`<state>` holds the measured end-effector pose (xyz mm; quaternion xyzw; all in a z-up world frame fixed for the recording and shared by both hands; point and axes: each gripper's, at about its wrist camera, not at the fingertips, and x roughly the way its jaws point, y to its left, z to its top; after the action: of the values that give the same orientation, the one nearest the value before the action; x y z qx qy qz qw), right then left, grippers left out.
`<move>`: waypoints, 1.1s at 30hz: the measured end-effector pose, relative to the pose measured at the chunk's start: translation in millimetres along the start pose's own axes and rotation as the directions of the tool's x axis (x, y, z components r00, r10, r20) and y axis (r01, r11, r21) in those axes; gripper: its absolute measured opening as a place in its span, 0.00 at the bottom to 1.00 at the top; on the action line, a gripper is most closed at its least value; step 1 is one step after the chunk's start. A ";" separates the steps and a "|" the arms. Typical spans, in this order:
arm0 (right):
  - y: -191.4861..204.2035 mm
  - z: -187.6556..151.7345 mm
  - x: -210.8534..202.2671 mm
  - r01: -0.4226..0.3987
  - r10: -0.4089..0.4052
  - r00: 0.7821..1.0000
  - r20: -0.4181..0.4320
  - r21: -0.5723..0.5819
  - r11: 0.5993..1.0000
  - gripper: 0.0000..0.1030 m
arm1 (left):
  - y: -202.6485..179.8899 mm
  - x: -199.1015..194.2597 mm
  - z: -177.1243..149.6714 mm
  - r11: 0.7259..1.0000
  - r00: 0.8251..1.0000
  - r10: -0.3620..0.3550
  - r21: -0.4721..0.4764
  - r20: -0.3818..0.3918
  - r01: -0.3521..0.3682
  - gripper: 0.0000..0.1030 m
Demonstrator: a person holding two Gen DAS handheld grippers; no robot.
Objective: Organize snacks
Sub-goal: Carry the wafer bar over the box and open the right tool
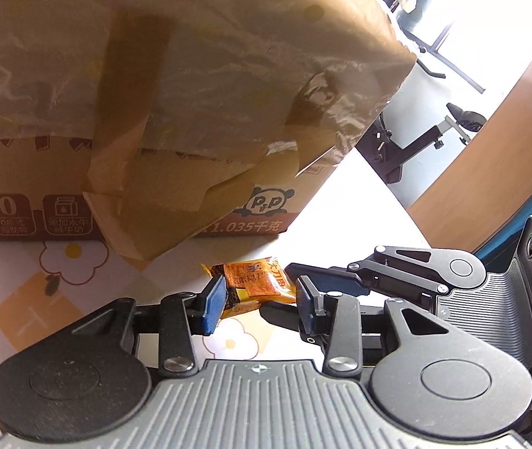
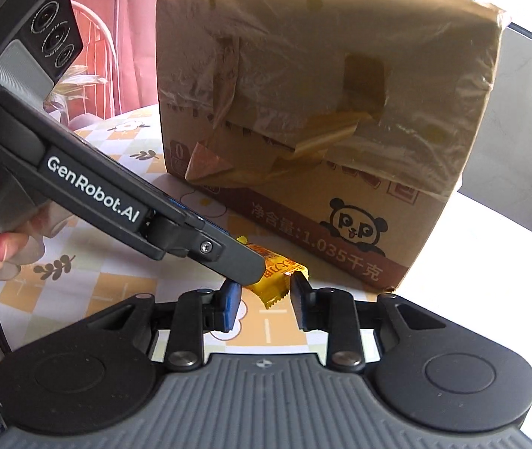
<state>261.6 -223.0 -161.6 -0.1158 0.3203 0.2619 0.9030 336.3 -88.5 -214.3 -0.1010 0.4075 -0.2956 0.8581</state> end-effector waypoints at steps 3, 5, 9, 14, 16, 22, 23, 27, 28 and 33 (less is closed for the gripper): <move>2.5 10.6 -12.8 0.015 -0.014 0.999 0.043 -0.007 1.000 0.30 | -8.2 -16.5 7.7 1.000 0.999 -0.005 0.019 0.043 0.004 0.41; 5.0 17.9 -24.1 0.026 -0.025 0.997 0.071 -0.019 0.999 0.30 | -13.4 -27.0 13.2 0.999 0.998 -0.007 0.033 0.069 0.004 0.41; 12.3 38.2 -41.1 0.044 -0.037 0.991 0.127 -0.049 0.998 0.30 | -20.2 -52.4 23.4 0.999 0.991 -0.015 0.048 0.130 0.009 0.41; 21.9 62.5 -57.5 0.071 -0.052 0.980 0.190 -0.096 0.993 0.30 | -32.1 -81.2 36.6 0.997 0.979 -0.020 0.073 0.205 0.005 0.41; 25.0 72.6 -64.2 0.082 -0.056 0.974 0.219 -0.110 0.991 0.30 | -33.5 -96.2 41.1 0.996 0.972 -0.027 0.084 0.235 0.007 0.41; 28.5 99.8 -72.0 0.109 -0.066 0.956 0.285 -0.137 0.985 0.30 | -43.9 -123.5 62.6 0.993 0.953 -0.034 0.119 0.300 -0.002 0.41; 28.1 103.4 -72.2 0.113 -0.068 0.954 0.292 -0.137 0.984 0.30 | -45.3 -125.4 66.9 0.992 0.951 -0.034 0.129 0.307 -0.006 0.41; 22.3 122.0 -72.5 0.128 -0.079 0.946 0.313 -0.140 0.982 0.30 | -47.1 -133.1 83.8 0.987 0.943 -0.032 0.158 0.331 -0.022 0.41; 21.6 125.7 -71.1 0.132 -0.081 0.945 0.316 -0.142 0.981 0.29 | -47.6 -133.9 88.4 0.986 0.941 -0.037 0.165 0.336 -0.020 0.41; 15.6 145.6 -55.7 0.156 -0.093 0.944 0.318 -0.180 0.971 0.12 | -43.0 -123.9 111.0 0.981 0.944 -0.022 0.188 0.330 -0.043 0.42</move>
<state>291.9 -177.3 -14.8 -0.1850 0.1397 0.2501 0.9400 341.2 -57.6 -45.3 -0.0635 0.2277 -0.3078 0.9216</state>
